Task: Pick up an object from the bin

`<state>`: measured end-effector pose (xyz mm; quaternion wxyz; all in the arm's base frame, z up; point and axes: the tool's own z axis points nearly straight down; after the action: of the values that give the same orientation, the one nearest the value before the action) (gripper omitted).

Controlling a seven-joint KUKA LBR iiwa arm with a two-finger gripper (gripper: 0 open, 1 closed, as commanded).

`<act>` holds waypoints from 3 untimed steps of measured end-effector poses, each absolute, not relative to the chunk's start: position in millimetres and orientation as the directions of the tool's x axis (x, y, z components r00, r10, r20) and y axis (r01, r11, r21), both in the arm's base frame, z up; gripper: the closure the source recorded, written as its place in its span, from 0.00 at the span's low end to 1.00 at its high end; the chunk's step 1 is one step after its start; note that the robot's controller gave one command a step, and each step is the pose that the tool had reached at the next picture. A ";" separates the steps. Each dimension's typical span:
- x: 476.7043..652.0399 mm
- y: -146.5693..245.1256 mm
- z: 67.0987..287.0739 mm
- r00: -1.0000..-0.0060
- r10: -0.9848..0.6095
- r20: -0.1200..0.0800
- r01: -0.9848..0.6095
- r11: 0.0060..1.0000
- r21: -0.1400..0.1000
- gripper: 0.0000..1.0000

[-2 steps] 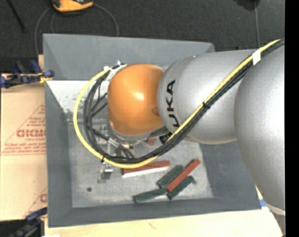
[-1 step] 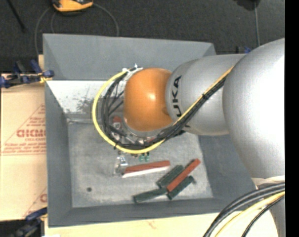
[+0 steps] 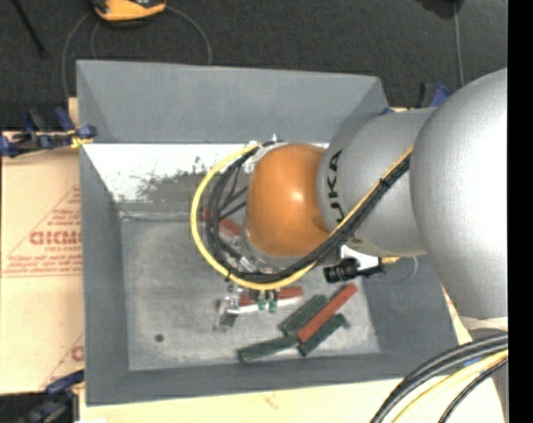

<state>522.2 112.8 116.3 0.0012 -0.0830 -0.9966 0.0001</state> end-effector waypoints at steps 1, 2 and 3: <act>521.3 96.8 118.5 -0.972 0.234 -0.003 0.234 0.972 0.000 0.00; 521.6 58.6 87.4 -1.000 -0.009 -0.003 -0.009 1.000 0.000 0.00; 549.2 3.8 80.3 -0.999 0.046 -0.001 0.046 0.999 0.011 1.00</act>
Offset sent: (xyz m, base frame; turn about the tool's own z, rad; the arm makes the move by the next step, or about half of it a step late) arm -0.0022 -0.0722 -0.0463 -0.0913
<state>549.2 3.8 80.3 -0.0005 -0.0229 -0.9997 -0.0055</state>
